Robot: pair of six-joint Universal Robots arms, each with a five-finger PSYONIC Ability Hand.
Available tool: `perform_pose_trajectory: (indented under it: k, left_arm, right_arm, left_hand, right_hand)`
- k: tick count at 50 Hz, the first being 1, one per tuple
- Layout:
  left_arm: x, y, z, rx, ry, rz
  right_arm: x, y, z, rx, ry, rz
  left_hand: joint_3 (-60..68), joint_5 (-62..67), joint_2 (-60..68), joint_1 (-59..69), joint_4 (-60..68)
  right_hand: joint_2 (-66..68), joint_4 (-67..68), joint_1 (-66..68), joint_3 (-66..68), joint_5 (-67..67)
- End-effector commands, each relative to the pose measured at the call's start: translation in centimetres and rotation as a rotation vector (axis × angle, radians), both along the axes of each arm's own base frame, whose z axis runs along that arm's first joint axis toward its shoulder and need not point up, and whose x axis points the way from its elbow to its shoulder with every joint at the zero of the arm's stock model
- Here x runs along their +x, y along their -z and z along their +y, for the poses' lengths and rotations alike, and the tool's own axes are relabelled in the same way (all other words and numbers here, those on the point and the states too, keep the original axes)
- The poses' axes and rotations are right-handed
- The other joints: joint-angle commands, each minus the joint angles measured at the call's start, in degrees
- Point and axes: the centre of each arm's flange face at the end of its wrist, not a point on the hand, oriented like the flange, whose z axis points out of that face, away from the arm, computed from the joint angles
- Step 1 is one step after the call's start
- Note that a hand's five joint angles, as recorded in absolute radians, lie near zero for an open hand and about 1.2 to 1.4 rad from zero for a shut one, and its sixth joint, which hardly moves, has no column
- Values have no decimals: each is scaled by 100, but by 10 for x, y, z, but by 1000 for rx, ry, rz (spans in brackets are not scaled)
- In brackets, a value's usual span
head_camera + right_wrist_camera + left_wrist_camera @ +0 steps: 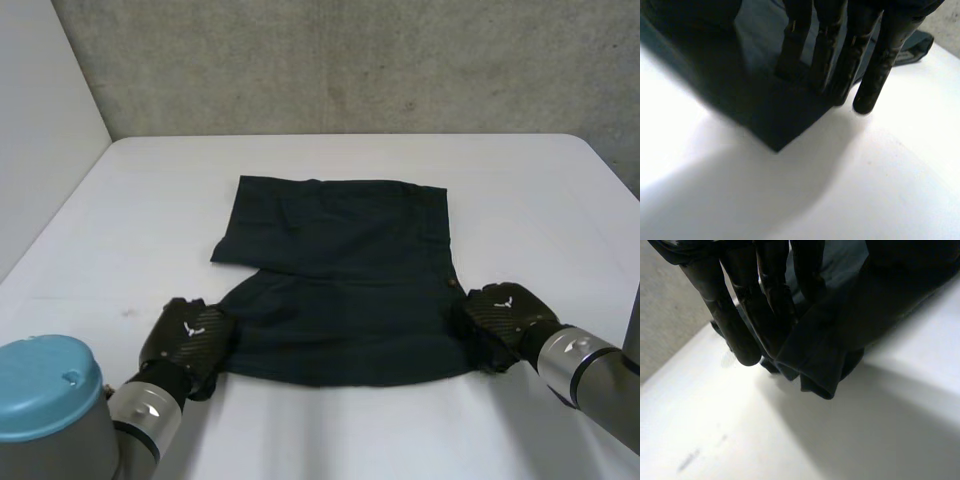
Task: Fold the shorts.
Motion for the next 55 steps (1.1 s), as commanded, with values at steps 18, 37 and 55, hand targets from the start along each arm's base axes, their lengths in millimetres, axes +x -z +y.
perform_pose_trajectory:
  k: [18, 37, 55]
  left_arm:
    - [-3, -31, -26, -2, -63, 111]
    - [-1, -35, -19, 34, -65, 102]
    - [42, -92, 66, 217, -50, -20]
  right_arm:
    - [0, 13, -1, 16, 9, -127]
    - [5, -16, -28, -124, 97, -194]
    - [-14, -91, 54, -79, -116, 202]
  left_hand:
    - [1214, 1448, 1176, 1546, 1131]
    - [1214, 1448, 1176, 1546, 1131]
    - [1214, 1448, 1176, 1546, 1131]
  right_hand:
    - [-407, -482, 64, -476, -494]
    - [4280, 4205, 4752, 4211, 4193]
    - [4280, 4205, 4752, 4211, 4193]
